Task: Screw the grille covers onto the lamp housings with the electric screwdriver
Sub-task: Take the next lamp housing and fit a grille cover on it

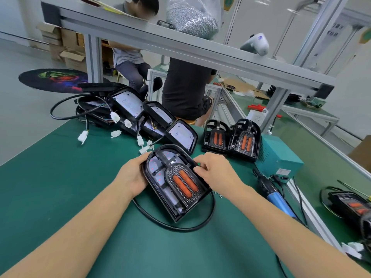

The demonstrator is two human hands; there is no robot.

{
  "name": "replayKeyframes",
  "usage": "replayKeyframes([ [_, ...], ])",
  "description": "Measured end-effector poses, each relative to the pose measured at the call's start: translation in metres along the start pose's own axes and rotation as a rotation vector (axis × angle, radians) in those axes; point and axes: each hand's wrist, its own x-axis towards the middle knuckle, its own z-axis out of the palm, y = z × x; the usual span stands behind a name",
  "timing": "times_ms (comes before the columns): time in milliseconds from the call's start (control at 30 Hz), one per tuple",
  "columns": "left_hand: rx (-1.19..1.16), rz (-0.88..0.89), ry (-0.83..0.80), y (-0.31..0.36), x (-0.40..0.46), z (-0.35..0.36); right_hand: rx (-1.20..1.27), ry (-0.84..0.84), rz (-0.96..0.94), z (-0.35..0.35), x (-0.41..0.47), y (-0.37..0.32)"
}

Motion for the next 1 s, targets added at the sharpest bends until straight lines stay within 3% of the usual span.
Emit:
replayKeyframes([
  [300,-0.023,0.052,-0.038,-0.006,0.0,0.003,0.033,0.133,-0.035,0.018,-0.006,0.006],
  [433,-0.004,0.107,0.015,-0.005,-0.001,0.003,0.276,0.172,0.025,0.024,-0.005,0.008],
  [667,-0.068,0.111,0.036,-0.003,-0.002,-0.001,0.794,-0.099,0.266,0.032,-0.008,0.018],
  [1000,0.007,0.138,0.052,-0.006,0.005,-0.007,0.946,-0.032,0.357,0.046,-0.001,0.02],
])
